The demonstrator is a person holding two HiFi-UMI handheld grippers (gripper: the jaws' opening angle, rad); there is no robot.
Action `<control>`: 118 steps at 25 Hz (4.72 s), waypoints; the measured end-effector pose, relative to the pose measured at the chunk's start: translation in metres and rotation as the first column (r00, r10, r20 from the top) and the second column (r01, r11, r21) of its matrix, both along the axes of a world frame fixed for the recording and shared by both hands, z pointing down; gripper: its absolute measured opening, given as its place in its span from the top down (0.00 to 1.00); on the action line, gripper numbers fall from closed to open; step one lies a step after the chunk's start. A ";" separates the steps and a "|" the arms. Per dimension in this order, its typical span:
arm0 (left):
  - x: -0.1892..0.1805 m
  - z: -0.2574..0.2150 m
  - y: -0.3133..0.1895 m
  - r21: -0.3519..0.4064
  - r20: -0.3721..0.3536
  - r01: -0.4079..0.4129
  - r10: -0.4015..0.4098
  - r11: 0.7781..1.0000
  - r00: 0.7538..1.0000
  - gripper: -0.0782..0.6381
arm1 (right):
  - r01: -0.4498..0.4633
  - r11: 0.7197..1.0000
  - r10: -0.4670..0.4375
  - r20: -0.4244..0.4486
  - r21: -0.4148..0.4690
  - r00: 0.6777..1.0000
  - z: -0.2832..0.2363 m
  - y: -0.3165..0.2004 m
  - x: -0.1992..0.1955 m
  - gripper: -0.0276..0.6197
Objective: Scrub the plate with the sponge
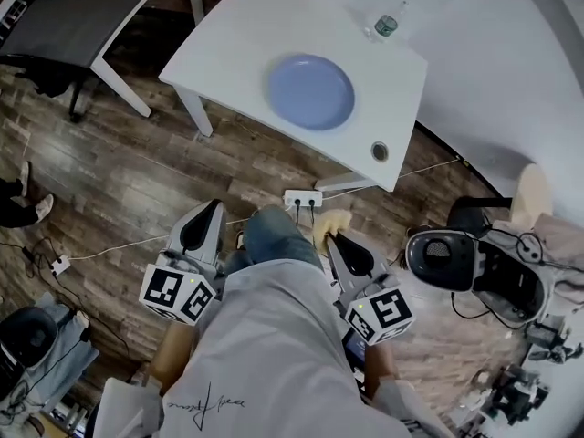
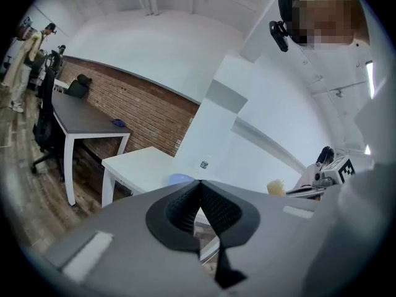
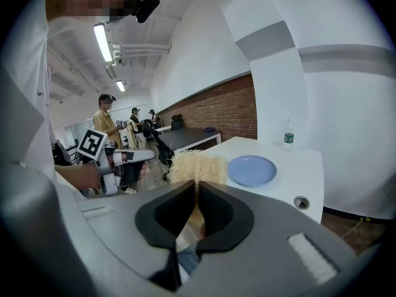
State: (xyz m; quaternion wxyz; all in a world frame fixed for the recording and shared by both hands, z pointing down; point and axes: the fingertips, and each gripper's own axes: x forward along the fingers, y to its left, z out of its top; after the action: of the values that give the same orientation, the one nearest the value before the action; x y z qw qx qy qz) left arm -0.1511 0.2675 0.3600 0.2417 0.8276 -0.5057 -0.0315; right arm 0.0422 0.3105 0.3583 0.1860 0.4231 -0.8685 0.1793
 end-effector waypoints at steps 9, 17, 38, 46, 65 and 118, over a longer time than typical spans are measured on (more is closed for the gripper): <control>0.001 0.017 -0.038 -0.013 -0.017 -0.039 0.039 0.999 0.999 0.87 | -0.043 0.999 0.043 0.008 0.027 0.999 0.010 -0.059 0.001 0.91; -0.005 0.008 -0.108 0.010 0.032 -0.093 0.093 0.996 0.995 0.87 | -0.110 0.993 0.108 0.029 0.054 0.994 0.011 -0.124 0.001 0.91; 0.046 0.075 -0.289 -0.175 0.190 -0.144 0.177 0.974 0.966 0.87 | -0.048 0.996 0.047 -0.007 -0.074 0.999 0.070 -0.297 0.034 0.91; 0.048 0.096 -0.302 -0.215 0.223 -0.154 0.202 0.964 0.954 0.87 | -0.039 0.994 0.038 -0.009 -0.102 0.999 0.089 -0.321 0.035 0.91; 0.069 0.155 -0.338 -0.353 0.266 -0.232 0.335 0.906 0.904 0.82 | -0.008 0.969 -0.030 -0.151 -0.249 0.988 0.155 -0.354 0.033 0.91; 0.093 0.233 -0.337 -0.561 0.263 -0.231 0.435 0.795 0.861 0.79 | -0.187 0.879 0.048 -0.307 -0.439 0.950 0.239 -0.412 0.041 0.91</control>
State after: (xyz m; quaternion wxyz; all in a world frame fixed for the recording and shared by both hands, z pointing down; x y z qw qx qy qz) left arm -0.0580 -0.0697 0.5930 0.3514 0.8004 -0.3755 0.3080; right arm 0.0828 -0.1010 0.5976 0.3940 0.4403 -0.7367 0.3289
